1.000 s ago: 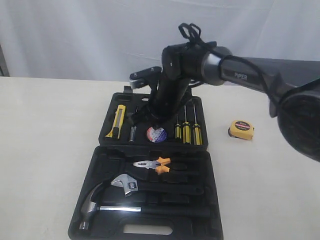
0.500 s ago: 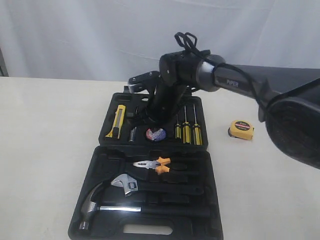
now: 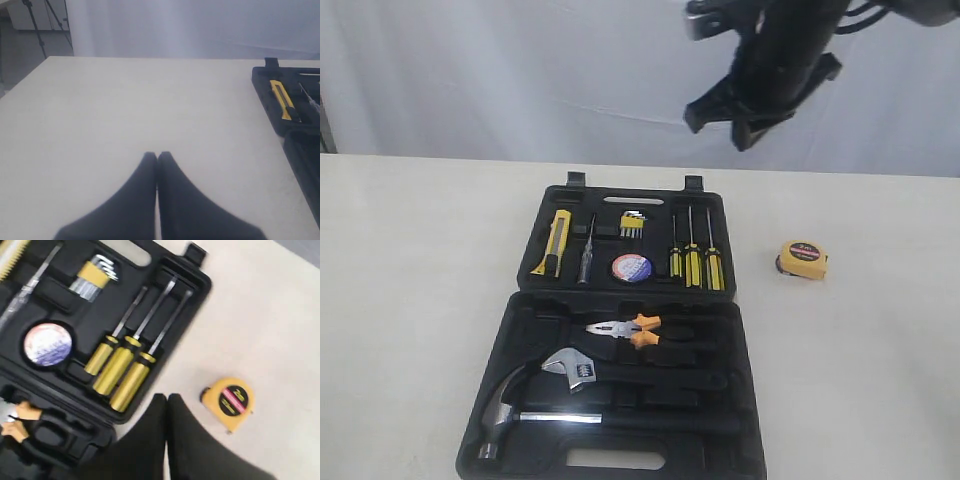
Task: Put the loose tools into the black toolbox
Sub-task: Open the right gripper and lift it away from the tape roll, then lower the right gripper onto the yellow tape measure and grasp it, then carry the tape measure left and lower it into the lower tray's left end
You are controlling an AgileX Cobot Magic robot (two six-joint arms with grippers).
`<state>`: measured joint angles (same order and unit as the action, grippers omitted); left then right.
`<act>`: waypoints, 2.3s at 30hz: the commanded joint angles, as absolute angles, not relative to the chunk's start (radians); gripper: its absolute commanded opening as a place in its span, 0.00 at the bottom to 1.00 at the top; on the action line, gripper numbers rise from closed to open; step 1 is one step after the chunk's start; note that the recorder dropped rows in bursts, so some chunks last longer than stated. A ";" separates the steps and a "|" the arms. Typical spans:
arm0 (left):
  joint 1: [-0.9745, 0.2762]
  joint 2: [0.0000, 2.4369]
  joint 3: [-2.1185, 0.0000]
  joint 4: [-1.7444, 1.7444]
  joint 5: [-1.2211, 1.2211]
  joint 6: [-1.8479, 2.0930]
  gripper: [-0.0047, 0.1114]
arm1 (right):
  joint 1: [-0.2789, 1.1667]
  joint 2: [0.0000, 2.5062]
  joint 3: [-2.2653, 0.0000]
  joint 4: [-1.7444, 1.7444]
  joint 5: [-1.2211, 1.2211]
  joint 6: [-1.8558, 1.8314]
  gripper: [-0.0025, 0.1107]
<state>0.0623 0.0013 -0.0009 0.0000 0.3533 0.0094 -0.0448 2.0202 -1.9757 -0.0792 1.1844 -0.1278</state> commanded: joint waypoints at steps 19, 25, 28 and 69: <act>0.058 0.000 0.000 0.000 0.342 0.007 0.04 | -0.331 2.303 -1.900 0.096 1.038 -0.106 0.65; 0.058 0.000 0.000 0.000 0.342 0.007 0.04 | -0.309 2.352 -1.900 0.055 0.977 -0.039 0.67; 0.058 0.000 0.000 0.000 0.342 0.007 0.04 | -0.309 2.356 -1.900 0.007 0.978 0.013 0.70; 0.058 0.000 0.000 0.000 0.342 0.007 0.04 | 0.015 2.117 -1.900 0.128 1.137 -0.073 0.03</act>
<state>0.0623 0.0013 -0.0009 0.0000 0.3533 0.0094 -0.0771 2.1330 -1.8992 0.0996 1.1035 -0.0436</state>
